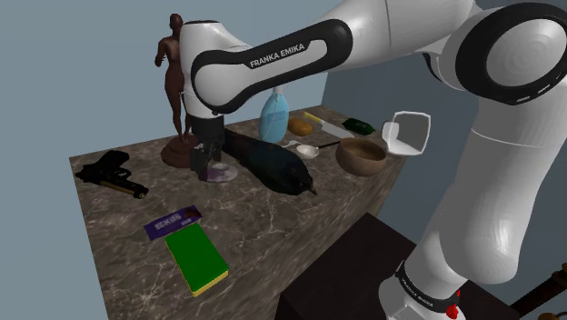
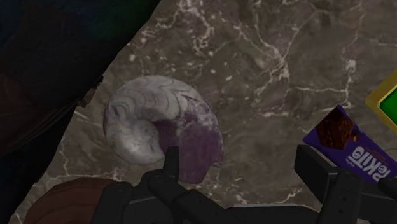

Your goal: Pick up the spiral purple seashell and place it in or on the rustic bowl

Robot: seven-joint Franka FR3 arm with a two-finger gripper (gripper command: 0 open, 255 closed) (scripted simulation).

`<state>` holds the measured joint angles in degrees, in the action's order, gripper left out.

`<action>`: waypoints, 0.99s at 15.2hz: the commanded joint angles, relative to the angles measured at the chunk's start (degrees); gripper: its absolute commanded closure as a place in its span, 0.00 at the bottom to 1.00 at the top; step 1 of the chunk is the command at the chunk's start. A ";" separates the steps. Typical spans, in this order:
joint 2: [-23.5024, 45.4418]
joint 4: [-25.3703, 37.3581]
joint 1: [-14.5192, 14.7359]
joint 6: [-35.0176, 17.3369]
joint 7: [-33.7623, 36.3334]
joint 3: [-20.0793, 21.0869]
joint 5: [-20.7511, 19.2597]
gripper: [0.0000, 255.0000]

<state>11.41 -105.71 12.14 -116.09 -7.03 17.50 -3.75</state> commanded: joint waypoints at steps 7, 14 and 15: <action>0.05 -0.03 0.01 -0.08 0.02 0.00 -0.02 1.00; 0.05 -0.03 0.01 -0.08 0.02 0.00 -0.02 1.00; 0.05 -0.03 0.01 -0.08 0.02 0.00 -0.02 0.00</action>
<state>11.46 -105.74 12.15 -116.17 -7.01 17.50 -3.76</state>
